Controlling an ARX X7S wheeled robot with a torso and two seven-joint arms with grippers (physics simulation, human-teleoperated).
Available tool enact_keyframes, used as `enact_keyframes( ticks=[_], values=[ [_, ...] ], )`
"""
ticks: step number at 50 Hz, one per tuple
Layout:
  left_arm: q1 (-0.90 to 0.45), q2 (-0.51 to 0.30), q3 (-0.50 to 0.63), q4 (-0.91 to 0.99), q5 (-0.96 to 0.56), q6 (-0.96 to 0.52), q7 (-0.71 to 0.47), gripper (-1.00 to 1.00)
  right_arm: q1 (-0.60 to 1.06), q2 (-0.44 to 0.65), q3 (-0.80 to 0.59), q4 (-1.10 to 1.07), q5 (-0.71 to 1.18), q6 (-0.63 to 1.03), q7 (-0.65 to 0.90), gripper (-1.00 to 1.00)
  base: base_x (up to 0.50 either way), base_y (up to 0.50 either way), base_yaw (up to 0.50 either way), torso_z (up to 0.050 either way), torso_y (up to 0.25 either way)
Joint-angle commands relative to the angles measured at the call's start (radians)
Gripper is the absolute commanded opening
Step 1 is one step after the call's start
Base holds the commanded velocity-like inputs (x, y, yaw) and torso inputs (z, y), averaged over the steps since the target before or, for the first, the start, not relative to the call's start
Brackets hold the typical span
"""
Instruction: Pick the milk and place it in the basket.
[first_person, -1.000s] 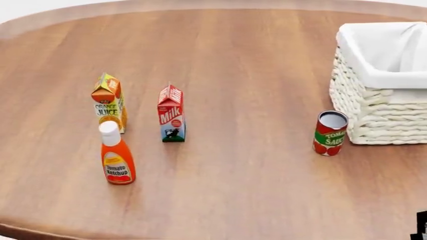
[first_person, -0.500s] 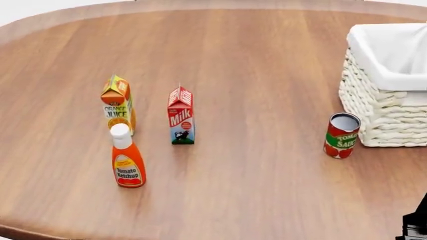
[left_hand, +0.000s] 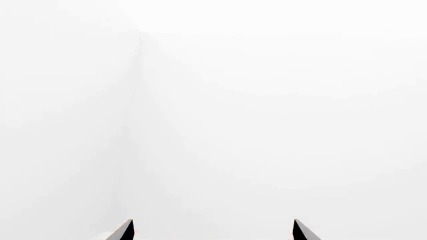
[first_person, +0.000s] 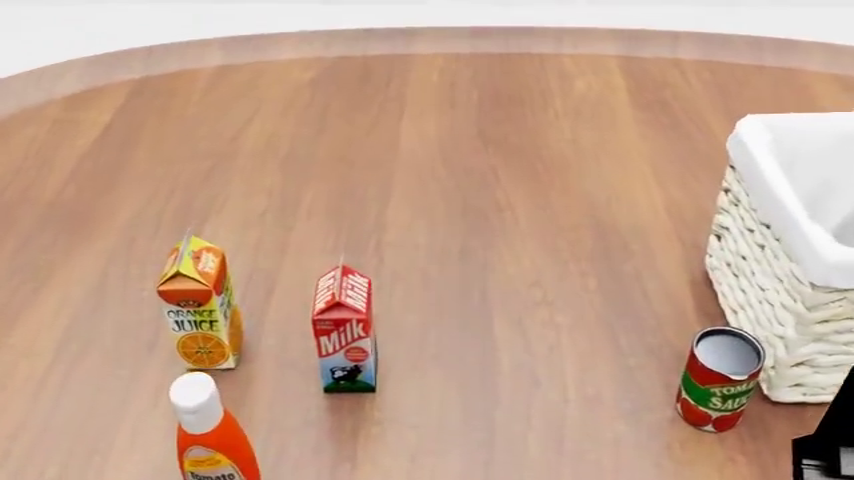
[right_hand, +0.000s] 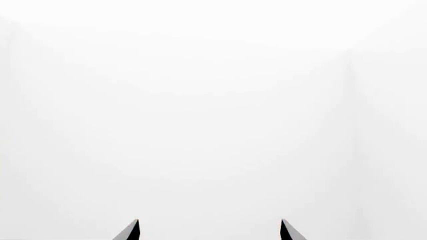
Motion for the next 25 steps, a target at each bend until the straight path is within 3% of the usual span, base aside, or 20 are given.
enact_keyframes(
  ticks=[1, 25],
  values=[
    [0.008, -0.003, 0.012, -0.008, 0.012, 0.014, 0.003, 1.0, -0.009, 0.008, -0.033, 0.003, -0.014, -0.018, -0.01, 1.0, 0.5, 0.0, 0.0, 0.0, 0.0],
    [0.013, -0.01, 0.015, -0.014, 0.009, 0.023, -0.003, 1.0, -0.024, 0.025, -0.06, 0.008, -0.026, -0.045, 0.0, 1.0, 0.5, 0.0, 0.0, 0.0, 0.001]
  ],
)
